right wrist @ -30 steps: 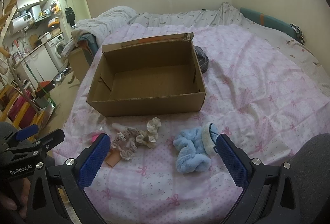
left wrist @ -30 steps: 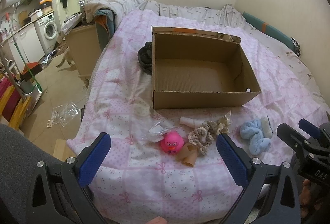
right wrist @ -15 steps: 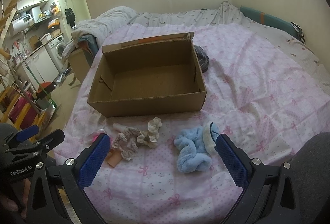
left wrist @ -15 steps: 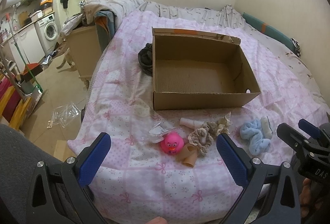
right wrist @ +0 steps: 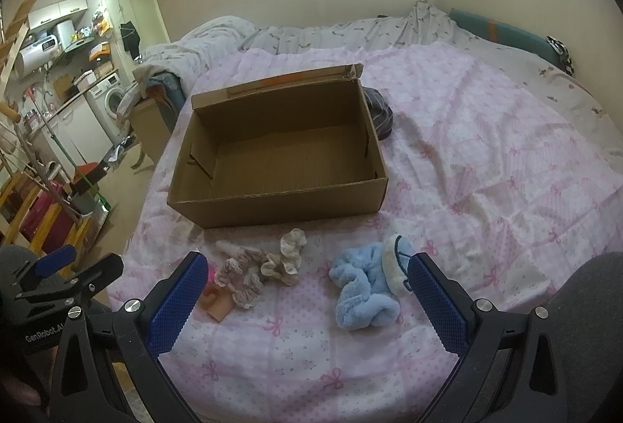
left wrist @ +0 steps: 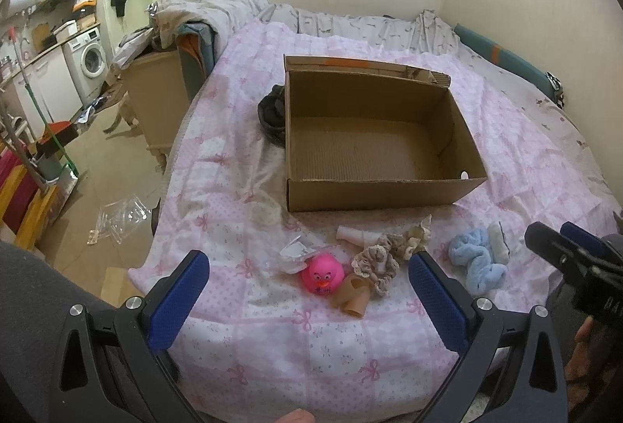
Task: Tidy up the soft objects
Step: 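Grasp the light-blue plush fish with the right gripper while the left grasps the plastic bag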
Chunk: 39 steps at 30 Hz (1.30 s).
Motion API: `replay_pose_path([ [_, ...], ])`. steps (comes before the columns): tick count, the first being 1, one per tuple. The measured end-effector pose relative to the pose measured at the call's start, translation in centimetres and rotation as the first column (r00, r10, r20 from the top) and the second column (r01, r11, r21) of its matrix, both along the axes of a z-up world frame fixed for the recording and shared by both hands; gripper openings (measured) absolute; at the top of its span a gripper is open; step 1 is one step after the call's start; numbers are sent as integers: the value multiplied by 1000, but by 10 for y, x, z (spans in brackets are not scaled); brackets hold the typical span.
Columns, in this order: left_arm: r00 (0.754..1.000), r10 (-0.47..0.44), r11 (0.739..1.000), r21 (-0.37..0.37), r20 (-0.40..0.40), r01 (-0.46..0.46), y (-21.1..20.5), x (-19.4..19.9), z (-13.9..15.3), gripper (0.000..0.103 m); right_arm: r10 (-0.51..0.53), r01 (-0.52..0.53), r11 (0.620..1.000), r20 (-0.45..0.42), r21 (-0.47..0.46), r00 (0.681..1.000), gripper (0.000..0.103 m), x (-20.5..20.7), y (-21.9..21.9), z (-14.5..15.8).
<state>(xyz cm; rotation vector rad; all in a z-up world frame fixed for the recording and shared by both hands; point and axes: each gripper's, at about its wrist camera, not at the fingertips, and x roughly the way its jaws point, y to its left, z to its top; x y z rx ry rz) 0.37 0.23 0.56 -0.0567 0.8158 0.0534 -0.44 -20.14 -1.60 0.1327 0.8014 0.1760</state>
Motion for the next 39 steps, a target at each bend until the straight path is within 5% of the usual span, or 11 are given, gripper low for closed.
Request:
replay_pose_path([
  [14,990,23,999,-35,-138,-28,29,63,20,102,58,-32,991,-194,133,979,103,71,-33,19],
  [19,962,42,998,-31,-271,-52,42,99,-4,102,56,-23,993,-300,112,952,103,99,-42,-5],
  [25,926,56,992,-81,-374,-93,58,123,-45,102,28,71,978,-461,197,887,103,123,-61,-55],
  [28,914,82,989,-81,-398,-124,66,126,-64,102,-5,100,983,-518,156,855,103,126,-63,-80],
  [34,912,105,985,-85,-397,-151,72,129,-68,102,12,-7,1000,-577,11,817,103,128,-38,-108],
  [37,890,102,981,-101,-445,-163,77,134,-81,102,46,-71,997,-606,-17,794,103,127,-20,-124],
  [39,868,106,978,-107,-485,-179,82,138,-94,92,59,-115,992,-616,-52,785,103,127,-9,-132],
])
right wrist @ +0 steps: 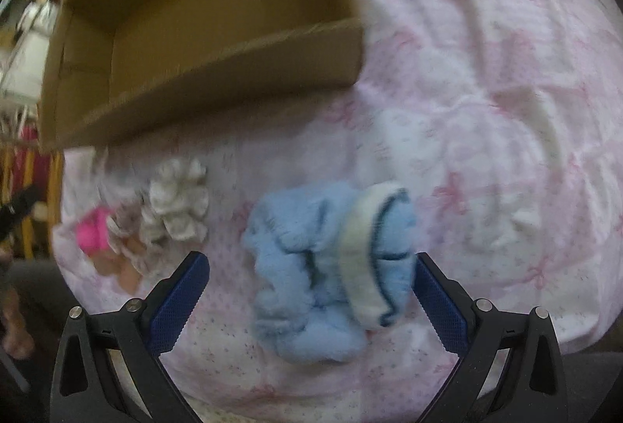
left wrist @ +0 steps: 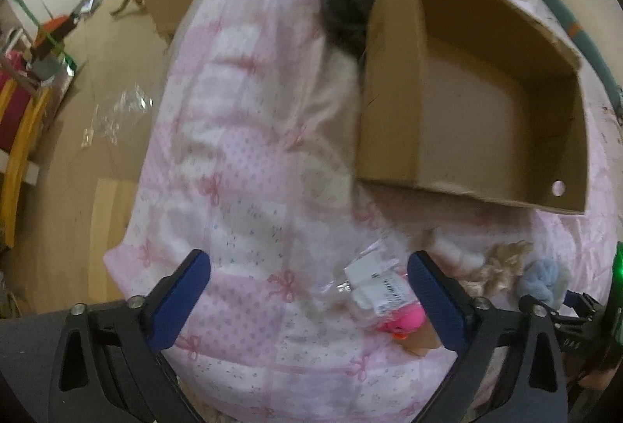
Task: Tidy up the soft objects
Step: 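Grasp the light-blue plush fish with the right gripper while the left grasps the plastic bag, then carry the blue fish and the plastic bag over the box with both grippers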
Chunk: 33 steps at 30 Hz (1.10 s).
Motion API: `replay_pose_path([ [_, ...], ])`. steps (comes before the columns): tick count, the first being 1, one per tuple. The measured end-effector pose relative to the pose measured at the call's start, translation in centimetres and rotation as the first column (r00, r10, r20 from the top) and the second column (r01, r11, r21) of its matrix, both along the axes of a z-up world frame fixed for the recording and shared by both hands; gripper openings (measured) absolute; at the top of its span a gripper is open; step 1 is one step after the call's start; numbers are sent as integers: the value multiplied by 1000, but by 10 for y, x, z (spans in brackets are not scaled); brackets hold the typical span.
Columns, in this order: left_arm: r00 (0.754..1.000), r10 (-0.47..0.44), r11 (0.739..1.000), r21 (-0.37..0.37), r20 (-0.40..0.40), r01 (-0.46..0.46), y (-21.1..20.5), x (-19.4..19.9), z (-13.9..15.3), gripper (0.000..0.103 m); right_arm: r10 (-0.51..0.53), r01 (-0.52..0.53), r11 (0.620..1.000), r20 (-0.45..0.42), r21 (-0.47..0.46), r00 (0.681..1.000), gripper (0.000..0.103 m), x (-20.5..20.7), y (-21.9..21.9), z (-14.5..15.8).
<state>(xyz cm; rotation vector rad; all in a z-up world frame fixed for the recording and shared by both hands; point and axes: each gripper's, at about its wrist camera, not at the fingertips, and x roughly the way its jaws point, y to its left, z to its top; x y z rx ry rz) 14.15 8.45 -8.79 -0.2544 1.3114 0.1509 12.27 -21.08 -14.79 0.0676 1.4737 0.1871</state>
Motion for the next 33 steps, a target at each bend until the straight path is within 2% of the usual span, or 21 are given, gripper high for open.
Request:
replay_pose_path([
  [2,998,7,998,-56,-55,-10,5,5,-13,84,37,-36,998,16,-51,999,100,-1,8,-4],
  [3,997,14,996,-85,-74,-21,8,6,-18,83,57,-55,996,22,-73,998,85,-1,12,-5],
  [4,996,19,994,-107,-84,-28,8,7,-21,83,63,-61,995,25,-84,998,77,-1,13,-6],
  [6,996,21,989,-144,-92,-34,7,9,-25,83,54,-52,996,28,-70,998,52,-2,13,-6],
  [8,995,5,986,-165,-98,-21,0,13,-29,83,48,-46,998,45,-37,998,40,-3,11,-1],
  [9,994,-5,986,-166,-110,-13,-5,15,-32,84,45,-43,999,61,-29,997,37,-3,10,4],
  [13,984,-9,981,-194,-175,-26,-15,18,-52,83,35,-37,999,114,17,993,34,-5,9,28],
  [15,986,4,975,-220,-165,-41,-15,19,-52,81,33,-38,999,130,34,991,34,-6,8,35],
  [16,988,7,973,-228,-156,-43,-15,20,-52,77,34,-39,998,130,40,991,34,-6,8,36],
  [18,988,-3,971,-235,-155,-34,-16,20,-52,45,36,-43,998,135,43,990,34,-8,7,40],
  [20,988,-11,968,-250,-153,-28,-19,19,-51,39,39,-46,998,140,52,989,34,-9,0,42],
  [21,989,-11,967,-252,-148,-27,-19,18,-50,30,41,-48,998,144,51,989,34,-10,0,43],
  [26,995,2,976,-216,-98,-23,-15,10,-31,8,43,-54,996,148,74,988,34,-11,3,36],
  [28,998,13,984,-175,-57,-23,-10,12,-21,7,41,-58,992,154,109,987,34,-12,0,39],
  [30,1000,26,990,-141,-9,-27,-6,10,-10,6,33,-65,980,167,189,985,34,-14,-2,46],
  [33,999,21,990,-141,45,-14,-4,4,2,3,42,-99,958,212,271,976,34,-19,-3,62],
])
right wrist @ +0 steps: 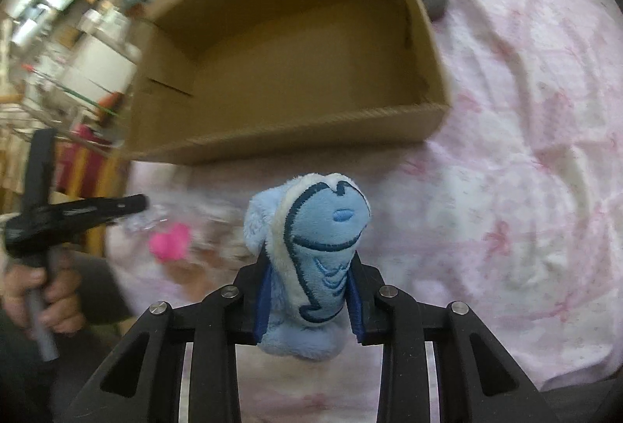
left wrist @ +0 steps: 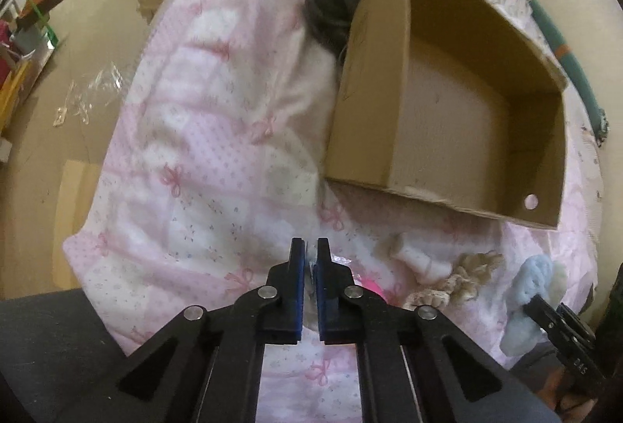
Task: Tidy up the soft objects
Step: 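Carry the blue fish and the plastic bag over the box with both grippers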
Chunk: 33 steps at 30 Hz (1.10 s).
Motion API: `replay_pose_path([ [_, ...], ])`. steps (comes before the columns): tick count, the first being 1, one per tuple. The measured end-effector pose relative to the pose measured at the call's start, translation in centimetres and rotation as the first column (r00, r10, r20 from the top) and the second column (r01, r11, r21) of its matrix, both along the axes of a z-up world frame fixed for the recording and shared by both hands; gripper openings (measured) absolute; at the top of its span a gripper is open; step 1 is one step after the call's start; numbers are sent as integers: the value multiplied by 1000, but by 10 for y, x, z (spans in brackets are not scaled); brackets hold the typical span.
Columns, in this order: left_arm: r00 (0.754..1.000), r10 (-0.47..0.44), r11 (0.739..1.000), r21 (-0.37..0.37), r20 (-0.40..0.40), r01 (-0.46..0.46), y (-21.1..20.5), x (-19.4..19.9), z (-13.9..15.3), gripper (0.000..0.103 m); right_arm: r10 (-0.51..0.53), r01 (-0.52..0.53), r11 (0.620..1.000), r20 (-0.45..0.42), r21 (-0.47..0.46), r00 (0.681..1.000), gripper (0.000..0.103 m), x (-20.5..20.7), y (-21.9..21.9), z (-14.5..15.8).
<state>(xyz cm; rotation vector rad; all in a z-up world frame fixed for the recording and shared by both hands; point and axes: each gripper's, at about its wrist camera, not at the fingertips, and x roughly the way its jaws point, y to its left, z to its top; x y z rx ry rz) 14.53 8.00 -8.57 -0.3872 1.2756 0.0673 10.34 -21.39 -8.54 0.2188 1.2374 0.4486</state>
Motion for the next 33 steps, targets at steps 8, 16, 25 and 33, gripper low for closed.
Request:
replay_pose_path([
  [8,992,15,999,-40,126,-10,13,-25,32,3,30,-37,996,85,81,996,34,-15,3,27],
  [16,966,-5,1000,23,257,-1,-4,-51,80,3,7,-23,994,136,110,991,34,-25,-1,43],
  [25,940,-67,997,69,336,46,-21,-34,118,3,-21,-8,989,192,148,981,34,-8,-5,77],
  [33,912,-195,974,181,362,137,-50,19,121,3,-53,14,989,261,149,964,34,29,-5,84],
])
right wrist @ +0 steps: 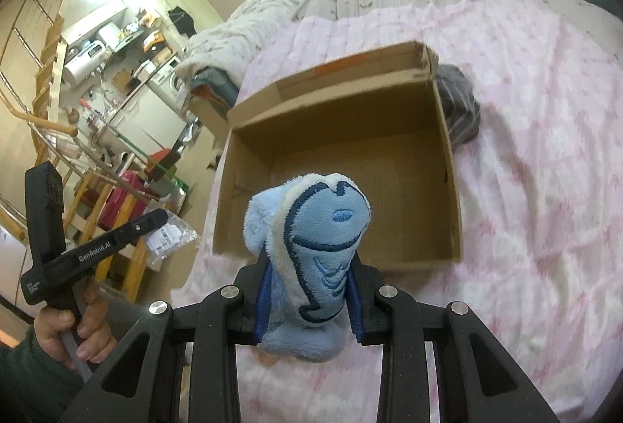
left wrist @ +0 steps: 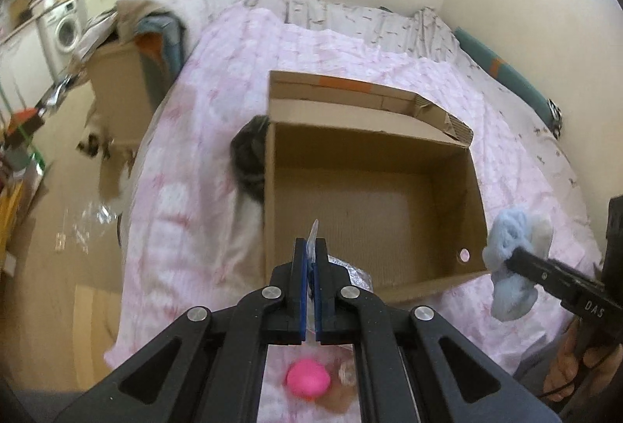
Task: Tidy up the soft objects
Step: 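Carry the blue fish and the plastic bag over the box with both grippers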
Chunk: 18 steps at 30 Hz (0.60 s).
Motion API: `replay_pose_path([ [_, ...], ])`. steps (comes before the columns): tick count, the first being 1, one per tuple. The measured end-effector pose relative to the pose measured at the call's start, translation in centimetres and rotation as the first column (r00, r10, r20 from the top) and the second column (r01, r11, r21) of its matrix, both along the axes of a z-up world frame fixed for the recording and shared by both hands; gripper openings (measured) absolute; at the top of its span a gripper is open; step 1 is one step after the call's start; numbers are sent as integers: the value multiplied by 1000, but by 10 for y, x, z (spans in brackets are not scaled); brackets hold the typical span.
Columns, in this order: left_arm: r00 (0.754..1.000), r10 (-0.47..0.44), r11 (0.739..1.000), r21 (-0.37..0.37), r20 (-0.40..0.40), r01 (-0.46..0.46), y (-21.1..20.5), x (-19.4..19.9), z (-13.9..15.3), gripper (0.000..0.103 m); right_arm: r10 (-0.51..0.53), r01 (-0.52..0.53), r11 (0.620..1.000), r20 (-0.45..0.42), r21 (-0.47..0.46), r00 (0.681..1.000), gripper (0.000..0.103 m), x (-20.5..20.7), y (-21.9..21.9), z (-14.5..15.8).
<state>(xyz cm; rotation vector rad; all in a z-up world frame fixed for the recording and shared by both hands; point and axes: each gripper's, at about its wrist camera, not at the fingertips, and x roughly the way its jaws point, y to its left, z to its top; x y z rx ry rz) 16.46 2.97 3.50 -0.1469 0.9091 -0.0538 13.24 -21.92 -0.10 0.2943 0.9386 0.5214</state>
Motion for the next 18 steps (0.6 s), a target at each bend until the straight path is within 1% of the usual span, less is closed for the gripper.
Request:
replay_pose_path([
  [3,999,-30,998,47,13,30,-13,17,-9,3,-17,16,1000,24,4,1000,34,16,0,-7],
  [5,999,-35,998,49,16,34,-17,29,-14,3,-26,26,1000,19,1,999,34,28,1,-15],
  [8,999,-27,999,31,34,25,-21,46,-16,3,-29,29,1000,1,-9,1000,34,47,5,-27],
  [10,998,-38,998,47,40,36,-28,57,-22,3,-35,35,999,-6,-17,999,34,57,7,-33],
  [14,997,-70,991,118,45,64,-40,61,-48,3,-48,48,998,-7,-48,999,34,69,9,-48],
  [18,994,-87,983,167,66,75,-41,58,-59,3,-105,101,993,-67,-64,992,34,73,2,-69],
])
